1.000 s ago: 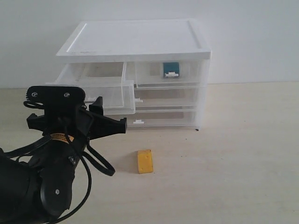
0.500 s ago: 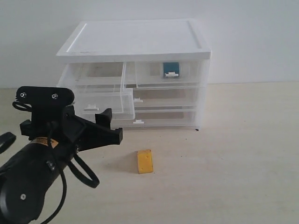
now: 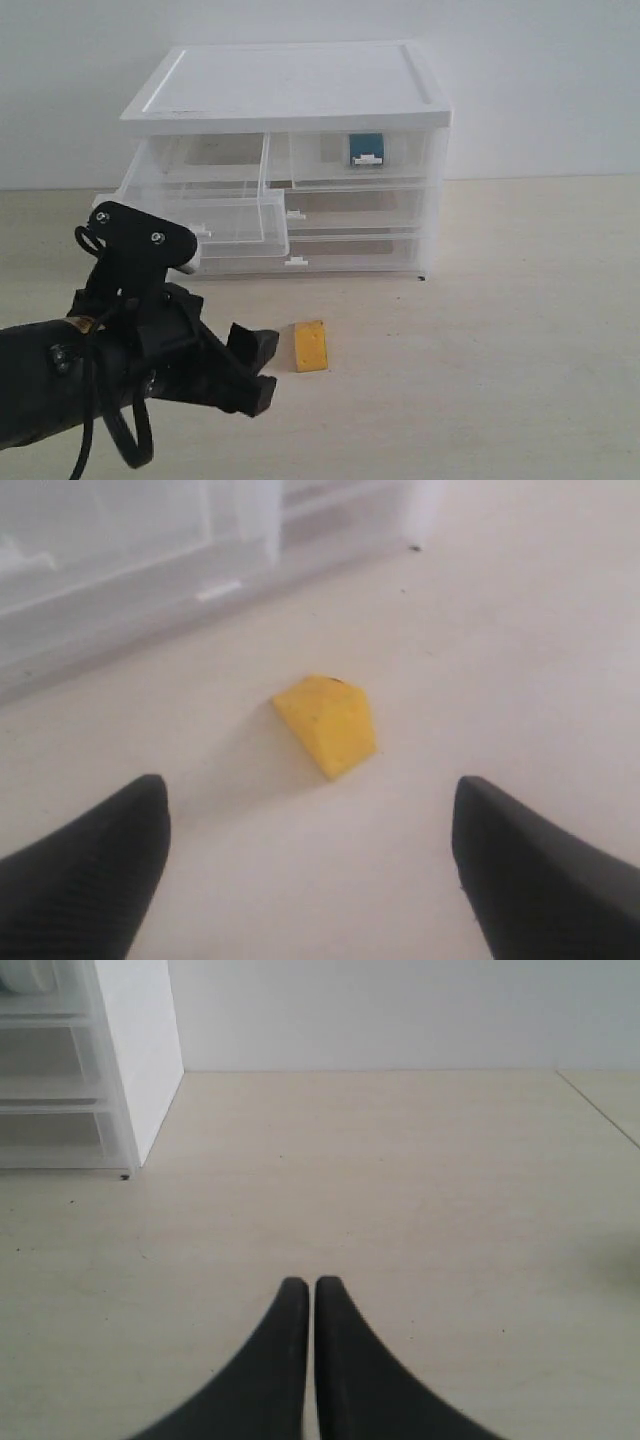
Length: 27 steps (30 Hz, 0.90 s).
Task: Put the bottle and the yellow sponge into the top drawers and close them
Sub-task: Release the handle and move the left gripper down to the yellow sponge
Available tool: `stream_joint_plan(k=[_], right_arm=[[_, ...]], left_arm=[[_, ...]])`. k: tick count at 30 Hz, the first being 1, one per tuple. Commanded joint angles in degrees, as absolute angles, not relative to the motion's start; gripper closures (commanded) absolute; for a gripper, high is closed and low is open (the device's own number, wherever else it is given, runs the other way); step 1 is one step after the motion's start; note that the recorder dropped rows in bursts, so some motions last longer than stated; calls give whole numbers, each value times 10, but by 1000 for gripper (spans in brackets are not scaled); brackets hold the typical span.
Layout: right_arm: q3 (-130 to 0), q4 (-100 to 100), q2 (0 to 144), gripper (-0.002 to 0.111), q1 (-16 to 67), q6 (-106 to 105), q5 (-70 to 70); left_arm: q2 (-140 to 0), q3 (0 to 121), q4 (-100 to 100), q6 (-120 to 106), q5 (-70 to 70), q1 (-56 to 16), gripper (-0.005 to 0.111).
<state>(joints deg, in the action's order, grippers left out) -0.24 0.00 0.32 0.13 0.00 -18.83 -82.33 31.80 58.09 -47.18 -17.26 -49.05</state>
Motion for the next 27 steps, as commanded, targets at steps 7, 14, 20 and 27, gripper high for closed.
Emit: stream_joint_plan(k=[7, 14, 20, 27], right_arm=[[0, -5, 0, 108, 0, 0, -184], [0, -5, 0, 108, 0, 0, -184], [0, -5, 0, 108, 0, -3, -185], [0, -5, 0, 108, 0, -3, -185]], left_arm=[[-845, 373, 603, -493, -48, -494, 34], [-880, 403, 609, -538, -6, -494, 34], [-891, 398, 676, -523, -110, -494, 34], [-903, 398, 705, -497, -64, -494, 34]])
